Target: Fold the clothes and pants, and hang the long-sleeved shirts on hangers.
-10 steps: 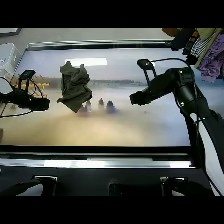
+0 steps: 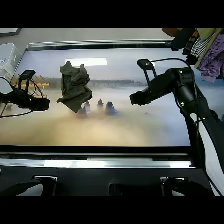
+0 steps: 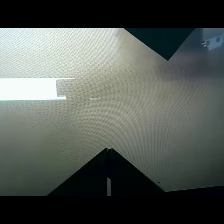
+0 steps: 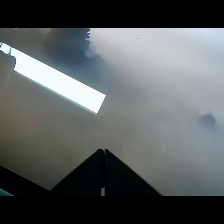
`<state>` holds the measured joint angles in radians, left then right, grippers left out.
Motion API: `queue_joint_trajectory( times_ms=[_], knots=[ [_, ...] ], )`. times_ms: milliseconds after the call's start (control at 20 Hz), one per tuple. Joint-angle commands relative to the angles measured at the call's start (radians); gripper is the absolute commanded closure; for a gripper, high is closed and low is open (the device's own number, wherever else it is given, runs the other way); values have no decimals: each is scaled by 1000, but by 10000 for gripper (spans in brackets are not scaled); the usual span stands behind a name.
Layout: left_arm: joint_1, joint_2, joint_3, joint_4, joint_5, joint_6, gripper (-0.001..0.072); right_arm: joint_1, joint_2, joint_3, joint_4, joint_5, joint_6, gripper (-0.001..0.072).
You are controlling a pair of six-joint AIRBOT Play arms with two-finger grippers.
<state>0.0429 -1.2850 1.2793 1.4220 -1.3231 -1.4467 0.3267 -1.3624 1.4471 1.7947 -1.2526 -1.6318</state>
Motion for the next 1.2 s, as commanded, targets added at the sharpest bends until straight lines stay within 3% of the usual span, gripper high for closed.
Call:
queue_joint_trajectory(
  times_ms=[0,700,750,800,850,1150],
  knots=[
    [-1,0,0,0,0,0,693,1,0,1,0,0,0,686],
    [-1,-1,0,1,8,-24,690,1,0,1,-3,22,-10,686],
    [-1,-2,0,1,27,-54,585,1,0,1,-3,29,-10,686],
    [-1,-6,-1,1,67,-88,250,1,0,1,-3,32,-10,686],
    [-1,-12,0,0,120,-139,-13,1,0,1,-3,38,-10,686],
    [-23,-265,45,1,380,-148,-13,1,0,1,0,109,-3,685]
  ],
)
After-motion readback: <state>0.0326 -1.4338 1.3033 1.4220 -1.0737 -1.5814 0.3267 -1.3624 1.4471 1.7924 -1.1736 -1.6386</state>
